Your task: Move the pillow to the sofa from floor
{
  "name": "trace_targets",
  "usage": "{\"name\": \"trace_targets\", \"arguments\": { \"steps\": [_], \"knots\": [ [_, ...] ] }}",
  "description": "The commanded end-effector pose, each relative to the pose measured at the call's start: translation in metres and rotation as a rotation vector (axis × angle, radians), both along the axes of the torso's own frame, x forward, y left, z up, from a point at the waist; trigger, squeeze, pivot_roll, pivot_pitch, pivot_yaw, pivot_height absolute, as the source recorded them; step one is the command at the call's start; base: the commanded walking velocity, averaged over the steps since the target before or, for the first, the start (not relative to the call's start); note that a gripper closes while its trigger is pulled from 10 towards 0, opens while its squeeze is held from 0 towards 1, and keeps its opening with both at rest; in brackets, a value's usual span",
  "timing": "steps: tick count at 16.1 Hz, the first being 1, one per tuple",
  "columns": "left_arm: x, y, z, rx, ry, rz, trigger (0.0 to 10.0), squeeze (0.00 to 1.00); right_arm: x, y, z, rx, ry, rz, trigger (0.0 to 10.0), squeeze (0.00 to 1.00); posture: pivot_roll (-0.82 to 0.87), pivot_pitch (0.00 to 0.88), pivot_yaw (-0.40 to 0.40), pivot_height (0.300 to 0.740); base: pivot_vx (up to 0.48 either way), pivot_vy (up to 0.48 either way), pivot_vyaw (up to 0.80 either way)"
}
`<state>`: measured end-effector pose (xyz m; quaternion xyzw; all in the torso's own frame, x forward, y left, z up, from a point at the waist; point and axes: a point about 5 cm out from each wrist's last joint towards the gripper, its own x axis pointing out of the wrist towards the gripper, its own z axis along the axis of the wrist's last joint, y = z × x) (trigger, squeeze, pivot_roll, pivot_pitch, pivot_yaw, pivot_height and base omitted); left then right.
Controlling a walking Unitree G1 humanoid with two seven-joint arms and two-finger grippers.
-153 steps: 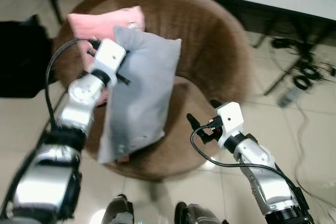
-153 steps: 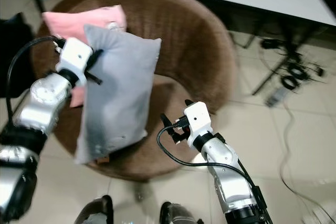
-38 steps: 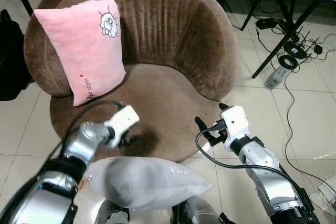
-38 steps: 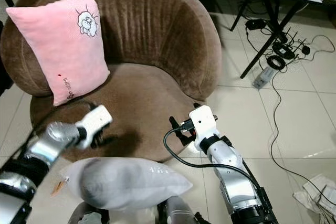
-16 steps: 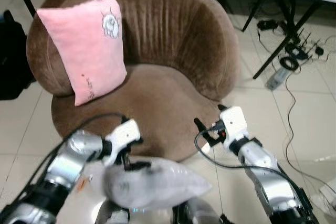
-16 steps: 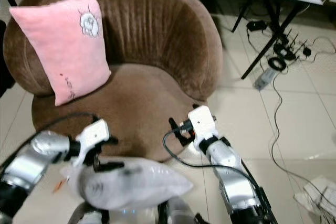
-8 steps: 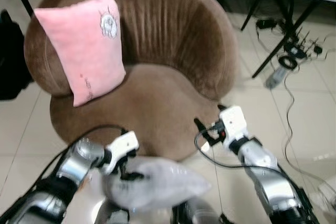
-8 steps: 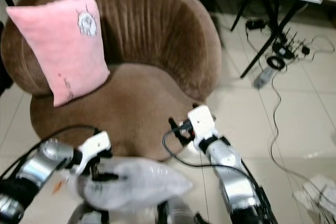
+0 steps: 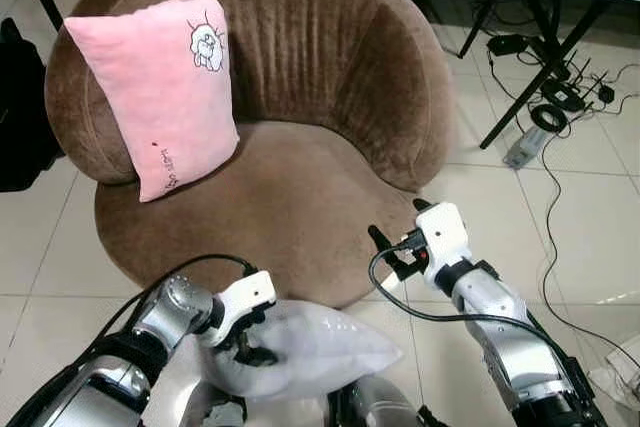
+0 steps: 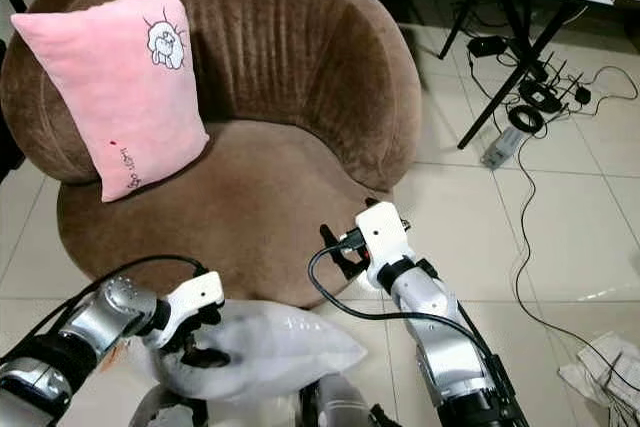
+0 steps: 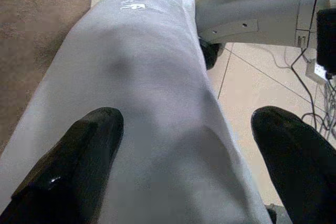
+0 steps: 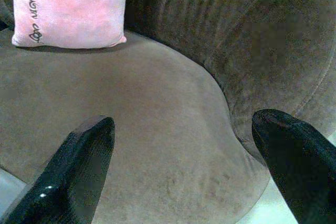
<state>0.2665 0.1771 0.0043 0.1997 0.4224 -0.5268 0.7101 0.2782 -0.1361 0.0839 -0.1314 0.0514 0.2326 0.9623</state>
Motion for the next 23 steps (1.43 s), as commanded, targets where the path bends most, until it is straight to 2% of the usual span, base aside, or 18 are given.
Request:
{"name": "trace_targets", "arguments": {
  "steps": [1, 2, 3, 15, 20, 23],
  "knots": [
    [-0.007, -0.003, -0.006, -0.005, 0.041, -0.035, 10.0, 0.00, -0.003, -0.005, -0.001, -0.014, 0.011, -0.009, 10.0, 0.17, -0.13, 0.251, -0.148, 0.740, 0.000, 0.000, 0.00],
    [-0.009, -0.003, -0.007, -0.006, 0.045, -0.038, 10.0, 0.00, -0.003, -0.005, -0.001, -0.015, 0.012, -0.010, 10.0, 0.17, -0.14, 0.247, -0.148, 0.740, 0.000, 0.000, 0.00],
    [-0.010, -0.001, -0.009, -0.009, 0.046, -0.039, 0.0, 0.00, -0.003, -0.005, -0.002, -0.016, 0.012, -0.012, 10.0, 0.17, -0.14, 0.247, -0.148, 0.740, 0.000, 0.000, 0.00],
    [-0.017, 0.007, -0.009, -0.058, 0.080, -0.098, 0.0, 0.00, -0.001, -0.004, -0.002, -0.017, 0.011, -0.010, 10.0, 0.17, -0.12, 0.233, -0.148, 0.740, 0.000, 0.000, 0.00],
    [-0.012, 0.008, -0.004, -0.099, 0.051, -0.063, 0.0, 0.00, -0.002, -0.004, -0.002, -0.019, 0.013, -0.013, 10.0, 0.17, -0.12, 0.231, -0.147, 0.740, 0.000, 0.000, 0.00],
    [0.002, 0.010, 0.008, -0.123, -0.029, -0.008, 0.0, 0.00, -0.002, -0.004, -0.002, -0.020, 0.012, -0.017, 10.0, 0.18, -0.12, 0.235, -0.147, 0.740, 0.000, 0.000, 0.00]
  ]
}}
